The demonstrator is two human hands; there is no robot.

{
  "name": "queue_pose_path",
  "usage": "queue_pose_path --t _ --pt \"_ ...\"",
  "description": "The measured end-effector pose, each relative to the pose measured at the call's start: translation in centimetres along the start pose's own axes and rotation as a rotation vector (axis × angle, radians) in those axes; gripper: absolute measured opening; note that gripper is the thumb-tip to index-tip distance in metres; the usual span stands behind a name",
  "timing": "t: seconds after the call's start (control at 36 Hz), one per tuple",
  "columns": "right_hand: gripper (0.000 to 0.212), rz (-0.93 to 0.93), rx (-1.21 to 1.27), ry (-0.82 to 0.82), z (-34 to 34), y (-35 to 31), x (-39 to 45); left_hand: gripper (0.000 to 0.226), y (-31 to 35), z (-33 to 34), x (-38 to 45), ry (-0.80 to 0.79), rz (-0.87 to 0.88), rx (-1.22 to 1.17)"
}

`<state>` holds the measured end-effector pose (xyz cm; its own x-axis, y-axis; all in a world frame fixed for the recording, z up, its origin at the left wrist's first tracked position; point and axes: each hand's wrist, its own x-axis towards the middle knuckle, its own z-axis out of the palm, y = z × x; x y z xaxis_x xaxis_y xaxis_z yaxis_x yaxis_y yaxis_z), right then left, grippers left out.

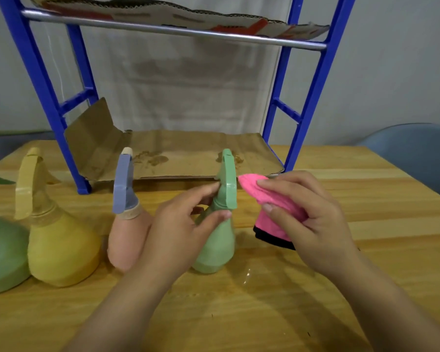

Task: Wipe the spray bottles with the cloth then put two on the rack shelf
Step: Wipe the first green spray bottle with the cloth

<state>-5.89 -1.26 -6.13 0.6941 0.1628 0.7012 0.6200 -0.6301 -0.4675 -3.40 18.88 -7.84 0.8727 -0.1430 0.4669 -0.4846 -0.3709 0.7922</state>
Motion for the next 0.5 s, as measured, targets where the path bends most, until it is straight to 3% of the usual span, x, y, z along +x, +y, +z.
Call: queue_pose_path --t 0.31,0.5 --pt "0.032 -0.308 -0.158 -0.169 0.1 0.3 1.5 0.037 -0.7 0.4 0.5 -0.022 0.126 -0.043" --pt "0.039 -0.111 -0.181 -0.043 0.1 0.6 4.9 0.041 -0.6 0.4 0.0 -0.048 0.085 -0.091"
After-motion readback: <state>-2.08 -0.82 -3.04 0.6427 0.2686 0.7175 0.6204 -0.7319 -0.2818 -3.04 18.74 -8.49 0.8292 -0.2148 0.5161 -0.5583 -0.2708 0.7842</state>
